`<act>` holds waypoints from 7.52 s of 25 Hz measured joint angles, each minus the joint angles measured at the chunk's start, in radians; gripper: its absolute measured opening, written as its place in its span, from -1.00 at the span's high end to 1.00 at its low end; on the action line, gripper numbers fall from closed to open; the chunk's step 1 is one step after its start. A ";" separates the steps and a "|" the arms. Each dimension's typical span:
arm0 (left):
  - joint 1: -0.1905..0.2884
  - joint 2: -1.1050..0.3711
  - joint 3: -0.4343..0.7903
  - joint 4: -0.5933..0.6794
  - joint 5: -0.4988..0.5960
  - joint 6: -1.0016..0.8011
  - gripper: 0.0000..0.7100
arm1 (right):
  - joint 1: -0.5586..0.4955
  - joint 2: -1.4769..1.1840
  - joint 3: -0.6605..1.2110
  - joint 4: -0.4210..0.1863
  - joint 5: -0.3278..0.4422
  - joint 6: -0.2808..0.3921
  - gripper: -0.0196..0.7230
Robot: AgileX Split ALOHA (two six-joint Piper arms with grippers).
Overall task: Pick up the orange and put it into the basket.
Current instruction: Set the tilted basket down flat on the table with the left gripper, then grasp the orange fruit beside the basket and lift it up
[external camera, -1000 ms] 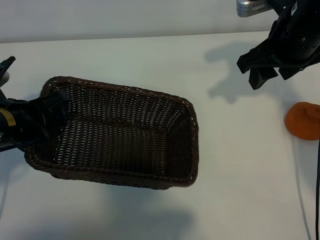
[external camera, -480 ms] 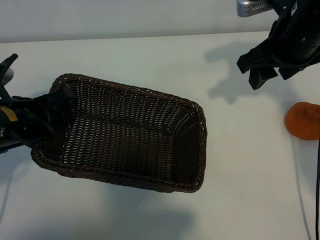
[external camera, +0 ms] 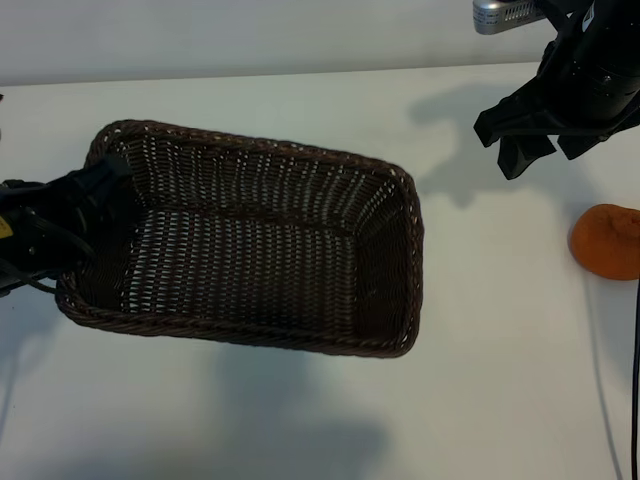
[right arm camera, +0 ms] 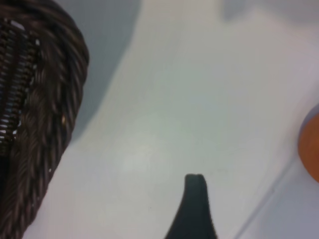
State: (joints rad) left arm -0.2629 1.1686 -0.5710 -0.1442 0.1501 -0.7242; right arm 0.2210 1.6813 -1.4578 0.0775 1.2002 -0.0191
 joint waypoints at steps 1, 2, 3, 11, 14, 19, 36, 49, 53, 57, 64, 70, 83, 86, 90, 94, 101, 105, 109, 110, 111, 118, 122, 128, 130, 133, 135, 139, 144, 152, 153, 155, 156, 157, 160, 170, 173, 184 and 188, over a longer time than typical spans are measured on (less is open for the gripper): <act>0.000 0.000 0.000 -0.007 -0.004 0.000 -0.15 | 0.000 0.000 0.000 0.000 0.000 0.000 -0.61; 0.000 0.000 0.000 -0.012 -0.007 0.000 -0.15 | 0.000 0.000 0.000 0.000 0.000 0.000 -0.61; 0.000 0.000 0.000 -0.015 -0.008 0.000 -0.15 | 0.000 0.000 0.000 0.000 0.000 0.000 -0.61; 0.000 0.008 0.000 -0.035 -0.076 0.001 -0.15 | 0.000 0.000 0.000 0.000 0.000 0.000 -0.61; 0.000 0.036 0.000 -0.045 -0.125 0.000 -0.15 | 0.000 0.000 0.000 0.000 0.000 0.000 -0.61; 0.000 0.124 -0.010 -0.052 -0.185 -0.022 -0.15 | 0.000 0.000 0.000 0.000 0.000 0.000 -0.59; -0.049 0.411 -0.266 -0.003 -0.225 -0.079 -0.15 | 0.000 0.000 0.000 -0.001 0.000 0.000 -0.53; -0.105 0.601 -0.268 0.369 -0.401 -0.534 -0.15 | 0.000 0.000 0.000 -0.001 0.000 0.000 -0.53; -0.105 0.636 -0.269 0.466 -0.432 -0.646 -0.15 | 0.000 0.000 0.000 -0.001 0.000 0.000 -0.53; -0.105 0.659 -0.270 0.489 -0.453 -0.666 -0.15 | 0.000 0.000 0.000 -0.001 0.000 0.000 -0.53; -0.105 0.676 -0.270 0.524 -0.464 -0.677 -0.15 | 0.000 0.000 0.000 -0.002 0.001 0.000 -0.53; -0.105 0.676 -0.270 0.531 -0.463 -0.678 -0.14 | 0.000 0.000 0.000 -0.002 0.001 0.000 -0.53; -0.105 0.676 -0.270 0.584 -0.463 -0.672 -0.56 | 0.000 0.000 0.000 -0.003 0.002 0.000 -0.53; -0.105 0.671 -0.271 0.612 -0.440 -0.672 -0.79 | 0.000 0.000 0.000 -0.003 0.002 0.000 -0.53; -0.105 0.645 -0.271 0.673 -0.378 -0.672 -0.83 | 0.000 0.000 0.000 -0.003 0.002 0.000 -0.53; -0.105 0.602 -0.272 0.689 -0.322 -0.653 -0.81 | 0.000 0.000 0.000 -0.003 0.002 0.000 -0.53; -0.105 0.520 -0.277 0.692 -0.213 -0.568 -0.80 | 0.000 0.000 0.000 -0.003 0.002 0.000 -0.53; -0.105 0.460 -0.302 0.711 -0.131 -0.532 -0.78 | 0.000 0.000 0.000 -0.003 0.002 0.000 -0.53; -0.105 0.400 -0.314 0.721 -0.069 -0.494 -0.75 | 0.000 0.000 0.000 -0.003 0.002 0.000 -0.53; -0.105 0.386 -0.319 0.723 -0.051 -0.481 -0.74 | 0.000 0.000 0.000 -0.003 0.002 0.000 -0.53; -0.105 0.374 -0.323 0.723 -0.038 -0.468 -0.74 | 0.000 0.000 0.000 -0.003 0.002 0.000 -0.53; -0.107 0.296 -0.385 0.691 0.124 -0.311 -0.69 | 0.000 0.000 0.000 -0.003 0.003 0.000 -0.53; -0.107 0.285 -0.459 0.565 0.277 -0.095 -0.68 | 0.000 0.000 0.000 -0.003 0.003 0.000 -0.53; -0.107 0.282 -0.609 0.428 0.492 0.179 -0.68 | 0.000 0.000 0.000 -0.003 0.005 0.000 -0.53; -0.107 0.276 -0.662 0.430 0.576 0.217 -0.68 | 0.000 0.000 0.000 -0.003 0.005 0.000 -0.53; -0.107 0.258 -0.716 0.463 0.673 0.256 -0.68 | 0.000 0.000 0.000 -0.003 0.006 0.000 -0.53; -0.107 0.234 -0.729 0.486 0.711 0.266 -0.68 | 0.000 0.000 0.000 -0.003 0.008 0.000 -0.53; -0.098 0.160 -0.729 0.493 0.731 0.275 -0.68 | 0.000 0.000 0.000 -0.003 0.012 0.000 -0.53; 0.003 0.048 -0.736 0.435 0.732 0.350 -0.68 | 0.000 0.000 0.000 -0.003 0.012 0.000 -0.53; 0.262 -0.063 -0.737 0.204 0.767 0.609 -0.68 | 0.000 0.000 0.000 -0.003 0.012 0.000 -0.53; 0.293 -0.074 -0.737 0.186 0.780 0.639 -0.68 | 0.000 0.000 0.000 -0.003 0.012 0.000 -0.53; 0.346 -0.093 -0.737 0.159 0.798 0.694 -0.68 | 0.000 0.000 0.000 -0.003 0.012 0.000 -0.53; 0.370 -0.103 -0.737 0.155 0.806 0.715 -0.68 | 0.000 0.000 0.000 -0.003 0.012 0.000 -0.53; 0.390 -0.114 -0.737 0.144 0.814 0.734 -0.68 | 0.000 0.000 0.000 -0.003 0.013 0.000 -0.53; 0.413 -0.144 -0.737 0.101 0.825 0.767 -0.68 | 0.000 0.000 0.000 -0.003 0.013 0.000 -0.53; 0.415 -0.386 -0.681 0.047 0.846 0.850 -0.68 | 0.000 0.000 0.000 -0.003 0.015 0.000 -0.53; 0.415 -0.481 -0.551 0.047 0.844 0.853 -0.68 | 0.000 0.000 0.000 -0.003 0.015 0.000 -0.53; 0.393 -0.936 -0.226 0.041 0.859 0.853 -0.68 | 0.000 0.000 0.000 -0.003 0.015 0.000 -0.53; 0.345 -1.056 -0.158 0.030 0.888 0.853 -0.68 | 0.000 0.000 0.000 -0.003 0.015 0.000 -0.53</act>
State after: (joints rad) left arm 0.0823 0.1126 -0.7292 -0.1143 1.0385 0.1291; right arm 0.2210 1.6813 -1.4578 0.0744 1.2152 -0.0191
